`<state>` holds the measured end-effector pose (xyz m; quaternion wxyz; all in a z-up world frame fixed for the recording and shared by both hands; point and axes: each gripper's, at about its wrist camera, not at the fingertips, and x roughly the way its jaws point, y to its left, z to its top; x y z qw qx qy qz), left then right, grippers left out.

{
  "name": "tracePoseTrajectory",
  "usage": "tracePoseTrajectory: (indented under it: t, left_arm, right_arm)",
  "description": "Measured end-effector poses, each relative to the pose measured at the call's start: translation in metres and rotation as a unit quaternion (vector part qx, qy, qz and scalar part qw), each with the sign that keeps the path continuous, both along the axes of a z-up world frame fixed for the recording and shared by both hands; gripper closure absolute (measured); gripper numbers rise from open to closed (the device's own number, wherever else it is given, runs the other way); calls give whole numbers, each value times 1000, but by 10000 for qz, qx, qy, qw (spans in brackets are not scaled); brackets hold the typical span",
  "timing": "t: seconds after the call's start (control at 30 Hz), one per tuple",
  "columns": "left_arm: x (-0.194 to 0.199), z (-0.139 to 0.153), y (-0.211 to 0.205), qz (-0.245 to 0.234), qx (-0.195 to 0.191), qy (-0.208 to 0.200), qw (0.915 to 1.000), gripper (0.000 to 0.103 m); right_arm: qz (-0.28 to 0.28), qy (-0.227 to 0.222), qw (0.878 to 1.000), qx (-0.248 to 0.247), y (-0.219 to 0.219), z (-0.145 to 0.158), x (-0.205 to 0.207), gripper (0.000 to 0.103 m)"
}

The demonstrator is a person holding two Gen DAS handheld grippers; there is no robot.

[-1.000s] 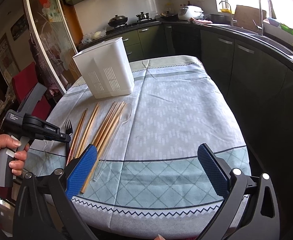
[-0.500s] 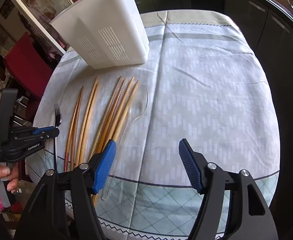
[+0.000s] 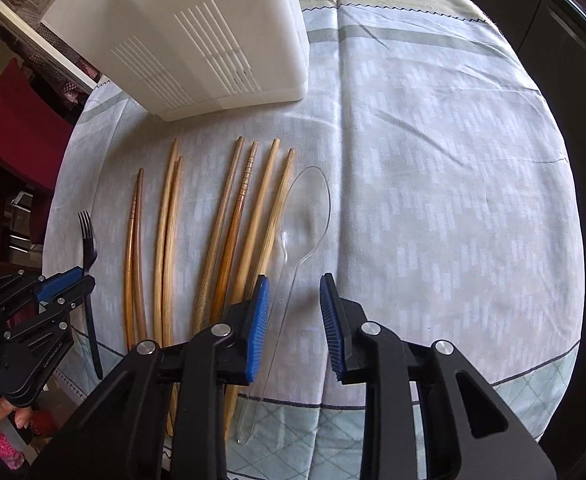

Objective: Organize utensils
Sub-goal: 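Close the left gripper on the fork handle while the right gripper closes on the spoon, then lift the fork with the left gripper while the right gripper lifts the spoon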

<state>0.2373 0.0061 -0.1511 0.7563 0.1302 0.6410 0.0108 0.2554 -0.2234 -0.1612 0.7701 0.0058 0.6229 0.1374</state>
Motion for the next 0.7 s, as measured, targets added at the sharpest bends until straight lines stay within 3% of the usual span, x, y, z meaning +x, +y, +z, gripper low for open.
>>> tracePoseTrajectory:
  t: [0.2,0.4,0.5,0.7]
  left_arm:
    - [-3,-3,-5,-303,269,-93,9991,89]
    - [-12,0,7,-41,-152,-218,9996,91]
    - [-15,3,14,81,-371,-328,9987,94]
    - [-19,25,31,216,-849,-824,9927,97]
  right_arm:
    - [-12,-134,9992,-373,25,-7,3,89]
    - [87,-219,9980,-580,41,-10,5,92]
    - [37,-269,9989,-386,32,-7,3,94]
    - [52,-747,9960,485,24,17,-15,93]
